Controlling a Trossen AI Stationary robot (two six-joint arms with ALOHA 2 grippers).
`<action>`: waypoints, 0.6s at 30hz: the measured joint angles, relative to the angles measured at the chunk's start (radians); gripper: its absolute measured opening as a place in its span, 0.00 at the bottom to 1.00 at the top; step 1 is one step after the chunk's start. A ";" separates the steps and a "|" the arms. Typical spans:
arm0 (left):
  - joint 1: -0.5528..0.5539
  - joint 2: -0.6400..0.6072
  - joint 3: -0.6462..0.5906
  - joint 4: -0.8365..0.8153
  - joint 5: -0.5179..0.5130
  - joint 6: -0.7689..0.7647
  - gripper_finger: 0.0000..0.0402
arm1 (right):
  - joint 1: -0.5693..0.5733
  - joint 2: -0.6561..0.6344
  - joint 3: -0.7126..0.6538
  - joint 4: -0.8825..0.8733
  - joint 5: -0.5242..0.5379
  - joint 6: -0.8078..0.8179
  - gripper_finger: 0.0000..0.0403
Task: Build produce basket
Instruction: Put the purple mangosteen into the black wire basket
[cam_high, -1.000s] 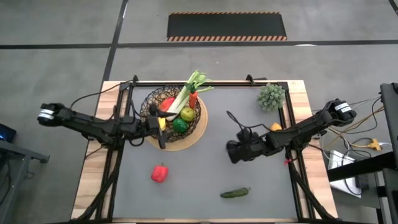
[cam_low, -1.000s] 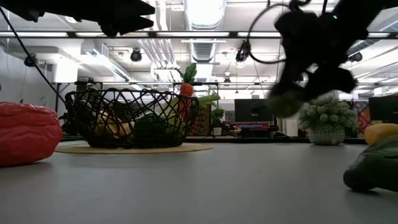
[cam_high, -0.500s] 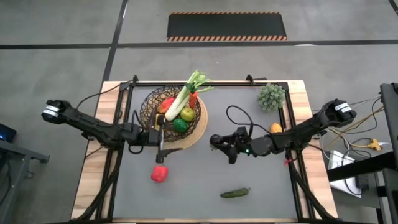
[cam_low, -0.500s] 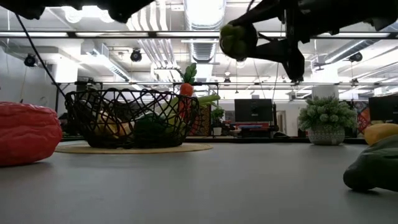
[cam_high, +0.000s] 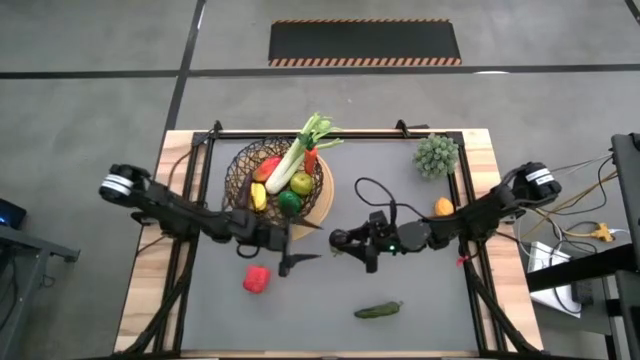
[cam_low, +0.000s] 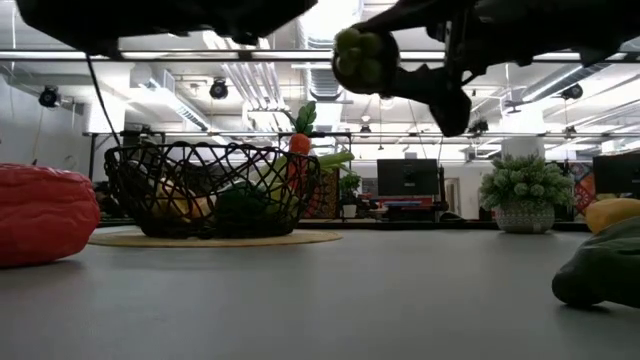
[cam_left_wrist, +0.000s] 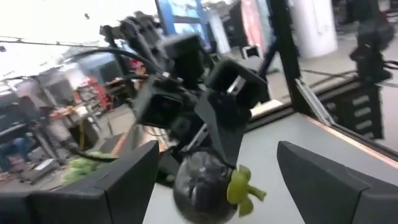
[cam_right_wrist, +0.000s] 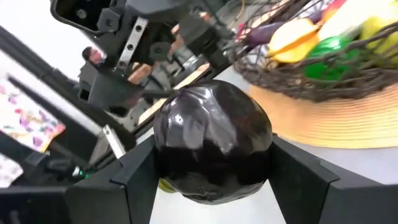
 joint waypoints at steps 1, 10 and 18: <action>0.004 0.026 0.015 0.001 0.021 -0.002 0.76 | -0.004 0.010 0.010 -0.002 -0.016 -0.008 0.60; 0.018 0.115 0.059 -0.044 0.132 -0.069 0.76 | -0.020 0.048 0.059 -0.008 -0.104 -0.037 0.60; 0.028 0.114 0.055 -0.038 0.109 -0.082 0.76 | -0.021 0.050 0.060 -0.005 -0.112 -0.041 0.60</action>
